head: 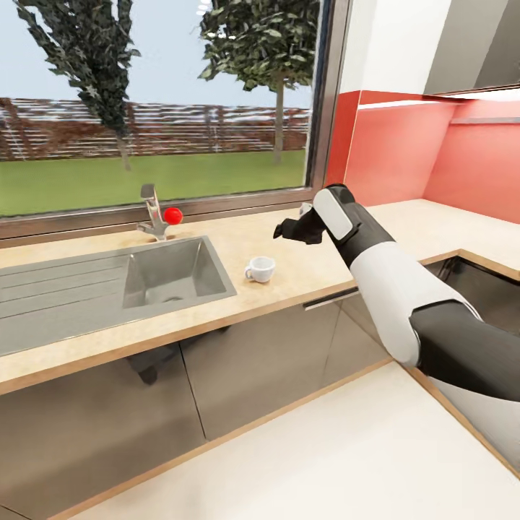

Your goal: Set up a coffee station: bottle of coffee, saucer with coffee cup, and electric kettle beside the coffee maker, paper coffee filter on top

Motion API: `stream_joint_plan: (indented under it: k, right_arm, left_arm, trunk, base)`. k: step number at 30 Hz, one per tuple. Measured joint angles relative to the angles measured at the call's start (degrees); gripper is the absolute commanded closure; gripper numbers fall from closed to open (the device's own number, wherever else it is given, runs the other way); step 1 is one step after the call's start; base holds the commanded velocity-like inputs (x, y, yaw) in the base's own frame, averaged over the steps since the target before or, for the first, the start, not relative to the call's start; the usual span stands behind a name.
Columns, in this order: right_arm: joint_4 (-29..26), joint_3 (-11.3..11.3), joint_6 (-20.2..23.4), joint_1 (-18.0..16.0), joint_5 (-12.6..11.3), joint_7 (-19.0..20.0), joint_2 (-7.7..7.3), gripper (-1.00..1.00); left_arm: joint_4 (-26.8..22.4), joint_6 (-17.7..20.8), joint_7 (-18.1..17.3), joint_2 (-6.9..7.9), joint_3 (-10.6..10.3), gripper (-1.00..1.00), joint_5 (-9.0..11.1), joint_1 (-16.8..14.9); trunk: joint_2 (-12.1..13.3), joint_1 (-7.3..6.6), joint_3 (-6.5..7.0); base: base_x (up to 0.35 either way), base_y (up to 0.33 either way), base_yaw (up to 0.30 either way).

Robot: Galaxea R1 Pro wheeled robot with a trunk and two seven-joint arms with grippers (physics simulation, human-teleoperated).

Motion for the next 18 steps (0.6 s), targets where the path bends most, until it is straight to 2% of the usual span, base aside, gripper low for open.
stream_joint_plan:
  k: [4, 10, 14, 18]
  right_arm:
    - [0.1, -0.1, 0.0, 0.0, 0.0, -0.1, 0.11, -1.0]
    - [0.2, -0.2, -0.1, -0.1, 0.0, -0.1, 0.13, -1.0]
    - [0.2, -0.3, 0.0, 0.0, 0.0, -0.1, 0.01, -1.0]
    - [0.2, -0.3, -0.1, 0.0, 0.0, -0.1, -0.01, -1.0]
  left_arm:
    - [0.0, 0.0, 0.0, -0.04, 0.1, -1.0, 0.0, 0.0]
    - [0.0, 0.0, 0.0, -0.04, 0.1, -1.0, 0.0, 0.0]
    - [0.0, 0.0, 0.0, -0.04, 0.1, -1.0, 0.0, 0.0]
    - [0.0, 0.0, 0.0, -0.04, 0.1, -1.0, 0.0, 0.0]
  trunk:
    - [0.0, 0.0, 0.0]
    - [0.0, 0.0, 0.0]
    - [0.0, 0.0, 0.0]
    - [0.0, 0.0, 0.0]
  base:
    - [0.005, -0.013, 0.04]
    - [0.001, -0.006, 0.163]
    - [0.054, -0.134, 0.035]
    - [0.014, -0.033, 0.191]
